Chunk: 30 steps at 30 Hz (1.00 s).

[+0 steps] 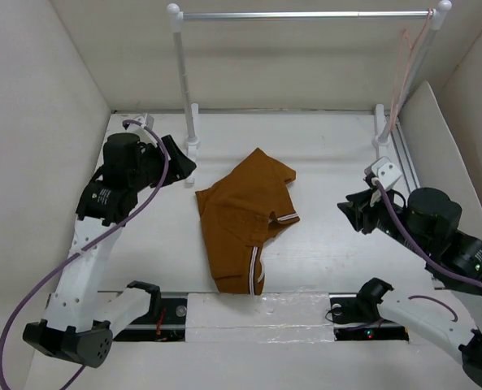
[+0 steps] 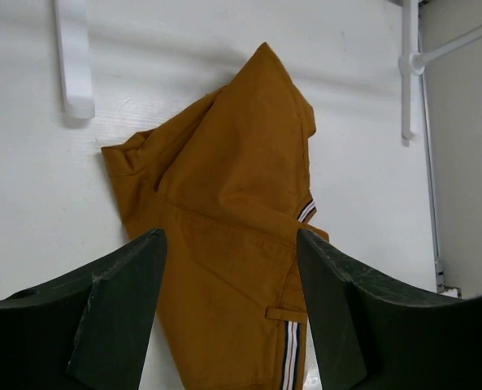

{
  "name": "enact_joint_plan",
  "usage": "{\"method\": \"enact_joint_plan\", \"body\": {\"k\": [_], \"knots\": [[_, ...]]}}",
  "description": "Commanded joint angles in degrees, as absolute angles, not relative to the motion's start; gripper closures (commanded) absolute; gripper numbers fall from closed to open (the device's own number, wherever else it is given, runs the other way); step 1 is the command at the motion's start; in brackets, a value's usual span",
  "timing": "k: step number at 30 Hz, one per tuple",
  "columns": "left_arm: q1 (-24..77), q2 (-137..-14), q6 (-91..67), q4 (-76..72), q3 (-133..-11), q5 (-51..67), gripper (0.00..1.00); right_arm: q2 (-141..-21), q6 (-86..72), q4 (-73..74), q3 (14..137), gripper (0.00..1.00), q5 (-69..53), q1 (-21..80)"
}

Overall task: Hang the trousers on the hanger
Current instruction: Flatten out the trousers at the center of the board.

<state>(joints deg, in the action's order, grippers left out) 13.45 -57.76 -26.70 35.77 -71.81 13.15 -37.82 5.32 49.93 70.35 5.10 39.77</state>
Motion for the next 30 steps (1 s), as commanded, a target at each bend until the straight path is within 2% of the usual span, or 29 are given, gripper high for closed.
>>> {"method": "enact_joint_plan", "body": {"k": [1,2,3,4,6,7,8,11,12,15,16,17,19,20,22,23,26,30], "knots": [[13.71,-57.57,-27.59,33.05,-74.88,14.24,0.39,-37.62,4.31,50.19,69.7,0.66,5.71,39.55],[13.71,-57.48,-27.68,32.96,-75.14,14.06,0.4,-37.88,4.13,50.01,69.52,0.69,5.36,39.55],[12.93,-57.39,-27.86,32.96,-75.15,13.89,0.42,-37.97,3.96,49.92,69.26,0.8,4.93,39.55],[12.31,-57.31,-27.95,32.78,-75.15,13.1,0.43,-38.66,4.04,49.83,68.91,0.96,4.49,39.55],[12.3,-56.78,-28.3,32.96,-74.53,11.26,0.54,-39.72,4.04,49.92,68.47,1.0,3.52,39.55],[11.52,-56.52,-28.56,33.13,-73.84,9.07,0.59,-40.6,3.96,49.66,67.86,1.0,3.25,39.55],[10.99,-56.34,-28.56,33.31,-73.48,8.18,0.74,-41.04,3.96,48.7,67.42,1.0,2.56,39.55],[10.99,-56.51,-28.91,34.89,-71.99,3.44,1.0,-42.44,3.78,46.15,64.44,1.0,1.32,39.55],[10.99,-56.6,-29.09,34.89,-71.37,2.73,1.0,-42.8,3.78,44.05,63.38,1.0,0.62,39.55],[10.99,-56.95,-29.53,32.18,-66.72,1.32,1.0,-44.91,3.6,38.77,58.72,0.69,-1.84,39.55],[10.99,-57.21,-29.62,31.38,-65.4,2.71,0.93,-45.43,3.6,37.02,57.41,0.44,-2.45,39.55],[10.99,-58.35,-29.71,30.68,-62.87,3.77,0.72,-46.22,3.52,34.13,56.17,0.35,-4.11,39.55],[10.99,-59.5,-30.58,28.92,-60.31,6.14,0.51,-49.56,3.6,30.95,53.36,0.2,-6.67,39.55],[10.99,-59.68,-31.02,27.96,-57.33,6.85,0.38,-50.7,3.6,27.98,52.39,0.17,-8.77,39.55],[10.99,-60.11,-32.43,24.45,-52.94,8.6,0.27,-53.95,4.13,25.59,49.84,0.11,-9.14,39.55],[10.99,-60.47,-32.87,22.35,-51.61,9.05,0.24,-54.75,4.13,22.18,48.96,0.1,-9.14,39.55],[10.99,-62.92,-34.36,19.0,-46.6,11.77,0.23,-57.82,4.66,14.71,45.97,0.09,-11.68,39.55],[10.99,-67.23,-36.12,12.41,-42.98,13.97,0.23,-65.99,5.89,12.92,47.19,0.07,-10.72,39.55]]}}
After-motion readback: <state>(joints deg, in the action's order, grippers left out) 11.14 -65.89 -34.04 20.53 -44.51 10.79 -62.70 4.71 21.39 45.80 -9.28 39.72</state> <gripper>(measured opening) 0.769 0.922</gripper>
